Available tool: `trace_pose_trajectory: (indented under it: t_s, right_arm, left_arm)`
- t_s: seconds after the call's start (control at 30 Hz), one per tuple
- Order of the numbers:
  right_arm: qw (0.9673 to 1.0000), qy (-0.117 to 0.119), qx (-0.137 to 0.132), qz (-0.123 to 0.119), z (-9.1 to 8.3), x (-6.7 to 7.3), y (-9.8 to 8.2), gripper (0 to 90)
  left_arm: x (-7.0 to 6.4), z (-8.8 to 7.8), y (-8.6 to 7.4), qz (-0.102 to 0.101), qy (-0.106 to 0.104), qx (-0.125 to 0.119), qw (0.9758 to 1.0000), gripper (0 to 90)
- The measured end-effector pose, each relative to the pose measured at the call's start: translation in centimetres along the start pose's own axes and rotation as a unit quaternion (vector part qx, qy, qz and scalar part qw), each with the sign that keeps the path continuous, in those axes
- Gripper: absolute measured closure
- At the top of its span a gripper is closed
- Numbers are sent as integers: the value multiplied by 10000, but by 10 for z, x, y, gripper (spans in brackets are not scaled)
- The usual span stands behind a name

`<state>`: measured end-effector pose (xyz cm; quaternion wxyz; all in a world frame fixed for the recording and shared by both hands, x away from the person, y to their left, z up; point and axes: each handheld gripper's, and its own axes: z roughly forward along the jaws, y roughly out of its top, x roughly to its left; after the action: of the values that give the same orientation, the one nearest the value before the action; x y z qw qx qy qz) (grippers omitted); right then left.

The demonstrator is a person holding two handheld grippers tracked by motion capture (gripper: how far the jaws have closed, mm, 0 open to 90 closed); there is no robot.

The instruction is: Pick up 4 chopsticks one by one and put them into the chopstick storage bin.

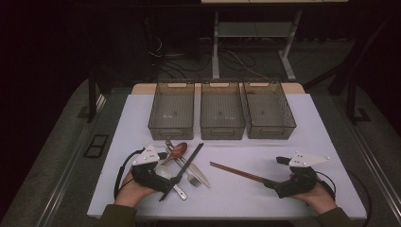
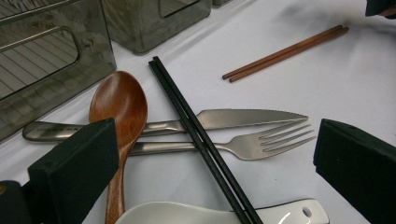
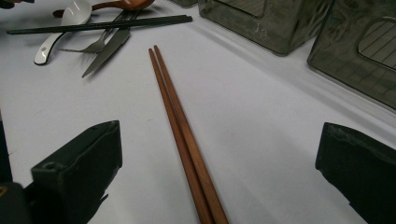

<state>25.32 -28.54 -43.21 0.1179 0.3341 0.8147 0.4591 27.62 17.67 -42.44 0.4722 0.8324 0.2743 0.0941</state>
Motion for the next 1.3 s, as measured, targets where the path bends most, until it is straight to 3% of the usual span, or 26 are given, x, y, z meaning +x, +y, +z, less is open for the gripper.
trace_pose_trajectory:
  t_s: [0.33, 0.6, 0.87, 1.07, 1.3]
  right_arm:
    - [10000, 39, -27, -7, 0, 0, 0, 8]
    - [10000, 74, -4, -5, 0, 1, 0, 8]
    - [10000, 62, 15, 17, 1, 1, 1, 8]
    - [10000, 80, 7, 15, 1, 1, 1, 8]
    - [10000, 88, 14, 37, 3, 0, 1, 8]
  left_arm:
    - [1, 1, 1, -11, 38, 7, 10000, 15]
    - [0, 0, 5, 22, 71, -3, 10000, 79]
    - [0, 2, 8, -5, 94, -24, 10000, 210]
    - [1, 4, 12, -135, 147, -70, 9998, 328]
    - [3, 9, 16, -204, 180, 35, 9996, 446]
